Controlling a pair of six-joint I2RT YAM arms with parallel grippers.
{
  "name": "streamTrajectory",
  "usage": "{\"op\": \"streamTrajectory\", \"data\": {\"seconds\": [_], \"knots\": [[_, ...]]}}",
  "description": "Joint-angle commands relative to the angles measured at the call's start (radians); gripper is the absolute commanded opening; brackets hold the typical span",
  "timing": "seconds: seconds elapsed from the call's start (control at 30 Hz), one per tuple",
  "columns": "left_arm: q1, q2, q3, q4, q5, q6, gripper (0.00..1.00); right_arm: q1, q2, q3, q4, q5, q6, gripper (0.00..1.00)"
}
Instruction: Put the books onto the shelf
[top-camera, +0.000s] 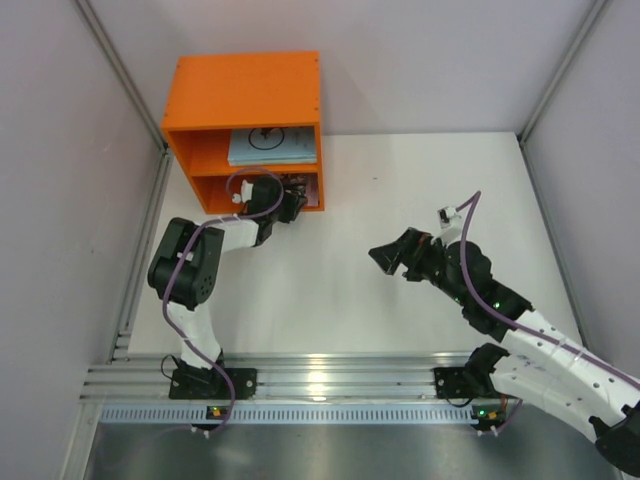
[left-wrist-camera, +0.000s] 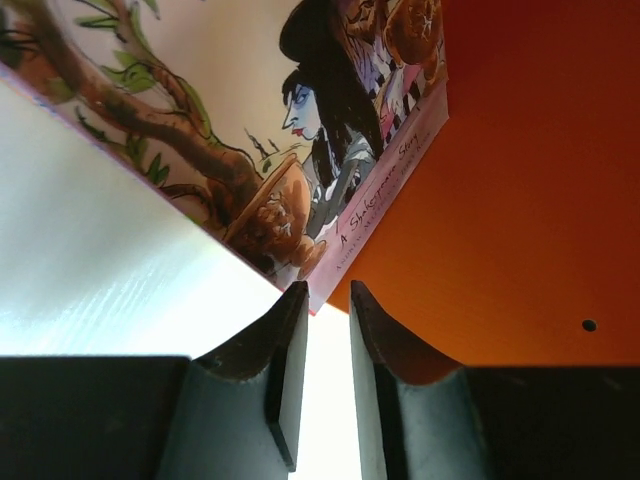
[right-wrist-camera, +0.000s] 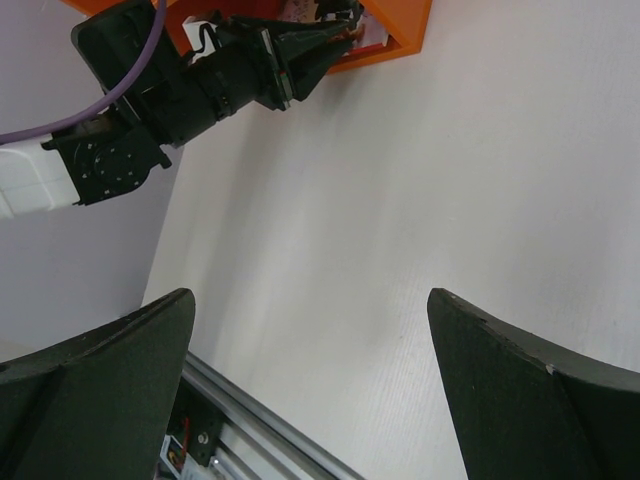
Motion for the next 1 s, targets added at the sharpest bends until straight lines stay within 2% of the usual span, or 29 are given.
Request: {"op": "streamTrajectory", "data": {"seconds": [0.0,0.13,0.23,0.37,0.57,0.8,0.97], "knots": [[0.003,0.021,0.041,0.031,0.011,0.022,0.27,-0.010,0.008,0.007,0.028,0.011,-0.003,1.00],[0.004,0.026,0.056,0.029,0.023,0.032,0.26,-0.010,0.013,0.009,0.030,0.012,-0.009,1.00],[0.001,-0.006,0.065,-0.051,0.002,0.059,0.26,-0.010,0.017,0.012,0.030,0.011,-0.009,1.00],[0.010,-0.071,0.007,-0.133,-0.085,0.059,0.32,-0.012,0.022,0.010,0.036,0.006,-0.009,1.00],[0.038,-0.101,-0.053,-0.119,-0.096,0.036,0.36,-0.010,0.039,0.013,0.051,-0.010,-0.003,1.00],[0.058,-0.065,-0.027,-0.087,-0.079,0.049,0.40,-0.010,0.037,0.015,0.051,-0.001,-0.006,1.00],[0.061,-0.042,-0.008,-0.076,-0.079,0.053,0.40,-0.012,0.033,0.009,0.050,0.006,-0.008,1.00]]}}
